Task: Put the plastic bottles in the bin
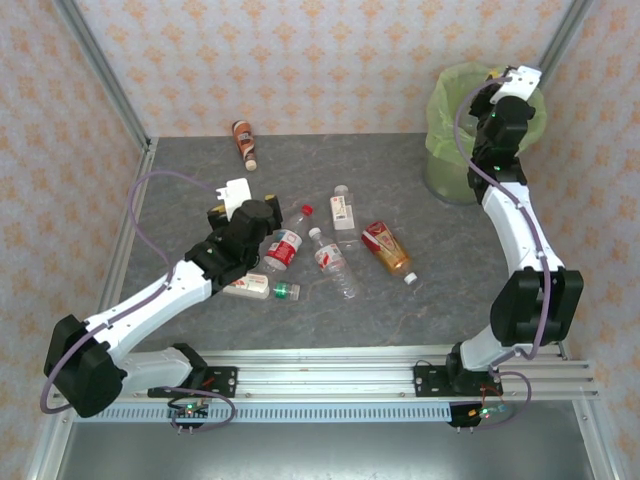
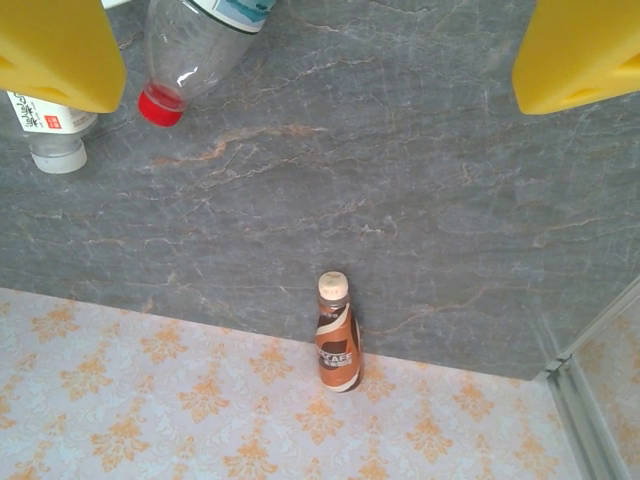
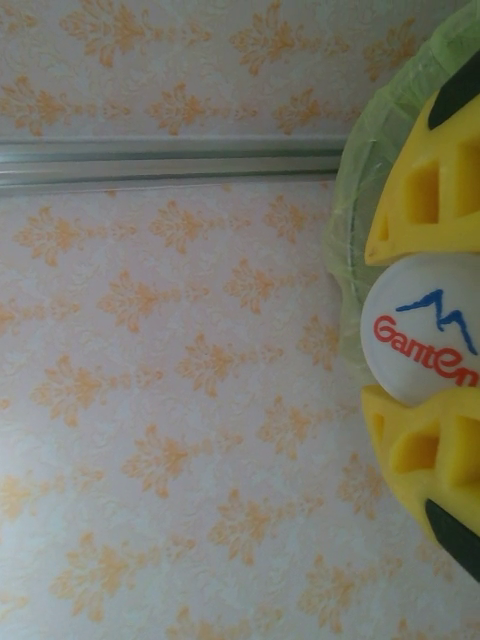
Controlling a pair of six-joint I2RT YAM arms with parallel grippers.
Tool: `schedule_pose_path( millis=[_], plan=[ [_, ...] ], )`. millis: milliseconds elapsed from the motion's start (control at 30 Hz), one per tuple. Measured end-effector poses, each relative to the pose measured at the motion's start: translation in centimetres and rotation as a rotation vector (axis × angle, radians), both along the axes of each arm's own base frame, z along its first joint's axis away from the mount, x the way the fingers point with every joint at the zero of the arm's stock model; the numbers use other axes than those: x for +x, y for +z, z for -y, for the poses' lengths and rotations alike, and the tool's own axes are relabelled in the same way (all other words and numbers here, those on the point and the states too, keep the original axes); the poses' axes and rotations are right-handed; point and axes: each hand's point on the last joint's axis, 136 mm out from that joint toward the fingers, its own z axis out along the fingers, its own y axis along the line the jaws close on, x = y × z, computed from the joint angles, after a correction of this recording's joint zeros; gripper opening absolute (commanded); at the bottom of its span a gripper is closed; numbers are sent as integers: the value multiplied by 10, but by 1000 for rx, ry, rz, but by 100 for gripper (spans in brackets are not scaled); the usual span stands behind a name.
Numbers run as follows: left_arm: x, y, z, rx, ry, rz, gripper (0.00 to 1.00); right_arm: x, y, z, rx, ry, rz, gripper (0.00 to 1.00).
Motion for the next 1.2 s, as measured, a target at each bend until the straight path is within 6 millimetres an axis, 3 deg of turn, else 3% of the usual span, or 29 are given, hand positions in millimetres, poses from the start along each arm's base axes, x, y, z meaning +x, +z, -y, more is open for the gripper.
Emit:
schedule_pose_path(
  millis=[200,500,733,867,1100,1200],
  plan=[
    [-3,-5,-2,-3,4,-7,100,21,-33,2,-79,-19,-137,0],
    [-4,-8,-3,-3,4,-18,100,53,-46,17,-59,-99,-364,0],
    [-5,-9,-2,-4,0,-21,100,75,-86,23,-51,-131,-570,0],
    [-5,-9,-2,-3,0,-23,100,90,-99,24,-68,-136,-651,0],
    [-6,-11,-3,4,0,-32,100,83,-130,40,-149,-199,-798,4],
    [-5,-14,-3,10,1,-41,100,82,-135,45,-179,-222,-819,12]
  ],
)
